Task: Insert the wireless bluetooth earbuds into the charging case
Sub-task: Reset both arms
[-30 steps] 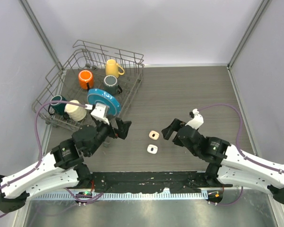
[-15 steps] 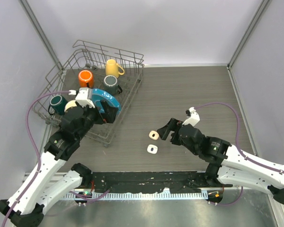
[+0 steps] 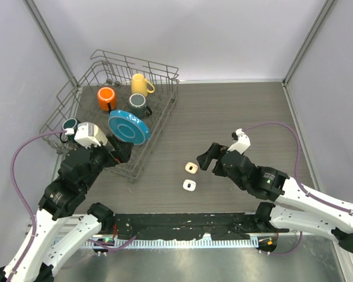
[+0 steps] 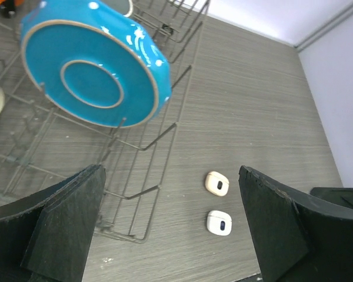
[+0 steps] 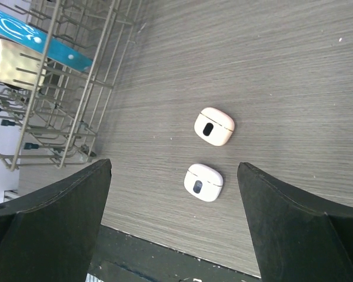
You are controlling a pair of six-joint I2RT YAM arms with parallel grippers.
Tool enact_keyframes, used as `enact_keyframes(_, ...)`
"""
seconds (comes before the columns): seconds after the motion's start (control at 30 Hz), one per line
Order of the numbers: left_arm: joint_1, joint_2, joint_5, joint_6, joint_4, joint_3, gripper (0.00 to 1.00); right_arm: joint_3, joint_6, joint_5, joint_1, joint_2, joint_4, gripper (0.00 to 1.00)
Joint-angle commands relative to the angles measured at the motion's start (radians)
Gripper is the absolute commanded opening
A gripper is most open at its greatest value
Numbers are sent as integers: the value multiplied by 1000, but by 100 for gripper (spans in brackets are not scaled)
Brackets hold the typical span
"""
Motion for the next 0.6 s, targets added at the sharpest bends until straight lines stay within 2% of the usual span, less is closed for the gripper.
enact_keyframes(0.0, 4, 0, -102, -11, -59, 46, 100, 84, 2, 38, 1, 12, -9, 94)
enact_keyframes(0.33, 4, 7, -133, 4, -33, 29, 100, 181, -4, 181, 1, 4, -224, 94)
enact_keyframes(0.57, 2, 12, -177, 20, -31, 23, 100, 215, -170, 208, 1, -37, -238, 94)
